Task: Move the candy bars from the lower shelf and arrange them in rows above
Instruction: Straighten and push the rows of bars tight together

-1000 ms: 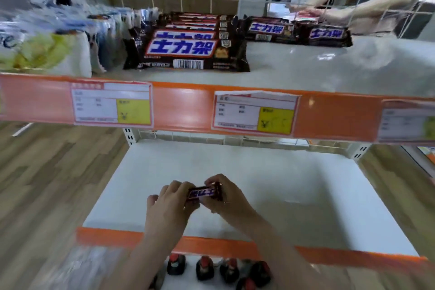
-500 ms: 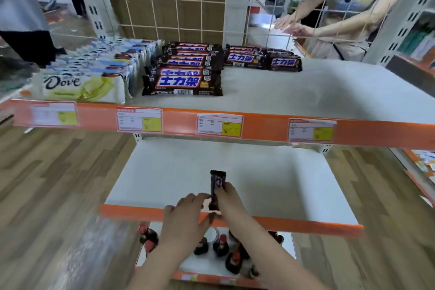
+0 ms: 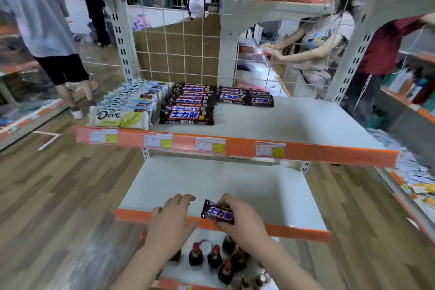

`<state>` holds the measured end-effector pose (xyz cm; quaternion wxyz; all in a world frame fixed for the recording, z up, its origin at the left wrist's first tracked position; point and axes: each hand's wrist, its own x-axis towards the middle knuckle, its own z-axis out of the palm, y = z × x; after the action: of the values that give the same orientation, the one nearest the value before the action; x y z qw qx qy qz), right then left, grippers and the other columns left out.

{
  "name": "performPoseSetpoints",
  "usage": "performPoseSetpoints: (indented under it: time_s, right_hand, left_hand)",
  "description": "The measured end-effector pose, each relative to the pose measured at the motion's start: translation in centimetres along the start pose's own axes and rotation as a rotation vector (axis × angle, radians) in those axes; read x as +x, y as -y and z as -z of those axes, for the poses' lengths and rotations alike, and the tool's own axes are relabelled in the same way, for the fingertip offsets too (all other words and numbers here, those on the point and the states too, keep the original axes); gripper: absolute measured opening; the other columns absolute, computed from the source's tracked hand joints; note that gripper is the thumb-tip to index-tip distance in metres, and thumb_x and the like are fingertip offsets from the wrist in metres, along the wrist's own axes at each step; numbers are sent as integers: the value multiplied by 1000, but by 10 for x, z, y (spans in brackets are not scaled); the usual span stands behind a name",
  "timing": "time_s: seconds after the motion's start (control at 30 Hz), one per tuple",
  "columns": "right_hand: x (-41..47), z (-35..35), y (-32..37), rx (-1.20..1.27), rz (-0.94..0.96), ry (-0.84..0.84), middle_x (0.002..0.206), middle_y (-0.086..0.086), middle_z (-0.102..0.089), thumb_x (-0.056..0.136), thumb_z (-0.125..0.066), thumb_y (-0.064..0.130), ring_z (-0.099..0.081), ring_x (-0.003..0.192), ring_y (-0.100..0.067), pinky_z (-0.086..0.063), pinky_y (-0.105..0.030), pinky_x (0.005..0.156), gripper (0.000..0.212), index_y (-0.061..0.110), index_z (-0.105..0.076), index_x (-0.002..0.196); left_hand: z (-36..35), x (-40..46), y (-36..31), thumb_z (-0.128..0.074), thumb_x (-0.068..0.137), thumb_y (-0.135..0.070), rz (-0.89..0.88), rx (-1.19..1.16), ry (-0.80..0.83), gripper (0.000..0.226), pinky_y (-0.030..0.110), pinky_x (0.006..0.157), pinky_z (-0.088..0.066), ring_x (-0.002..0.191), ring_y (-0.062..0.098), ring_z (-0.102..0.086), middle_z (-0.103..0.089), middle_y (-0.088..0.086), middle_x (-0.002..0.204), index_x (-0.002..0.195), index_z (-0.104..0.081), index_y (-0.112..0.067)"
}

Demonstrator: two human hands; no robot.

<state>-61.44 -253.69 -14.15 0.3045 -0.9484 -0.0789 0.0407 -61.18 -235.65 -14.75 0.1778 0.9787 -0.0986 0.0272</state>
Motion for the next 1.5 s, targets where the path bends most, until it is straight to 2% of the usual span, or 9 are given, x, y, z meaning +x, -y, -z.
performPoseSetpoints:
  time_s: [0.17, 0.37, 0.5, 0.6, 0.77, 1.13, 1.27, 1.37, 1.5]
  right_hand:
    - [-40, 33, 7, 60, 39, -44, 98, 11, -63, 74, -73, 20, -58, 90, -9, -49, -30, 78, 32, 28, -61, 102]
    - [-79, 68, 15, -68, 83, -83, 95, 15, -63, 74, -73, 26, -56, 90, -8, -50, -31, 75, 32, 33, -61, 102]
    - [-95, 93, 24, -139, 93, -118, 100, 13, -63, 78, -68, 23, -55, 94, -10, -45, -26, 72, 32, 31, -59, 108]
    - [-100, 106, 29, -161, 106, -139, 97, 14, -61, 79, -69, 25, -55, 92, -10, -42, -23, 66, 30, 31, -57, 106]
    - [-102, 118, 29, -150, 80, -158, 100, 12, -62, 77, -73, 29, -55, 93, -11, -46, -28, 75, 35, 30, -58, 108]
    - [-67, 145, 4, -54, 20, -200, 93, 13, -66, 73, -75, 26, -57, 87, -10, -49, -34, 75, 31, 31, -61, 101]
    - [-39, 159, 1, -31, 53, -221, 98, 11, -66, 73, -77, 27, -59, 91, -13, -50, -37, 77, 37, 29, -63, 106]
    - [-12, 172, 2, 2, 68, -243, 99, 8, -68, 72, -78, 27, -60, 92, -15, -49, -37, 79, 38, 27, -65, 108]
    - [29, 184, -3, 112, 55, -261, 92, 12, -68, 77, -76, 27, -63, 85, -13, -49, -34, 76, 29, 24, -65, 104]
  left_hand:
    - [33, -26, -19, -51, 89, -43, -61, -16, 19, 45, 29, 94, -31, 123, 4, -37, -41, -17, 129, 131, -36, -36]
    - [63, -51, -48, -51, 88, -41, -123, -26, 39, 46, 33, 97, -29, 123, 7, -35, -39, -14, 130, 131, -37, -34]
    - [80, -57, -68, -53, 87, -40, -194, -55, 8, 46, 30, 96, -26, 123, 5, -34, -39, -15, 130, 131, -38, -34]
    - [87, -58, -77, -54, 87, -41, -217, -90, 13, 47, 30, 98, -26, 123, 3, -33, -39, -16, 128, 130, -38, -34]
    - [88, -53, -84, -55, 87, -42, -230, -101, 19, 46, 30, 98, -27, 124, 4, -32, -39, -16, 129, 129, -39, -34]
    - [95, 2, -96, -57, 86, -41, -285, -137, -1, 45, 30, 97, -27, 125, 4, -34, -41, -16, 129, 128, -42, -33]
    - [101, 33, -97, -58, 86, -42, -290, -162, -4, 45, 31, 97, -29, 124, 5, -35, -43, -15, 128, 127, -44, -32]
    - [107, 64, -95, -54, 79, -49, -309, -182, -13, 49, 37, 99, -35, 119, 10, -41, -48, -12, 123, 124, -48, -31]
    - [114, 107, -96, -53, 76, -54, -316, -214, -34, 47, 35, 94, -37, 111, 5, -43, -49, -14, 118, 119, -50, -34]
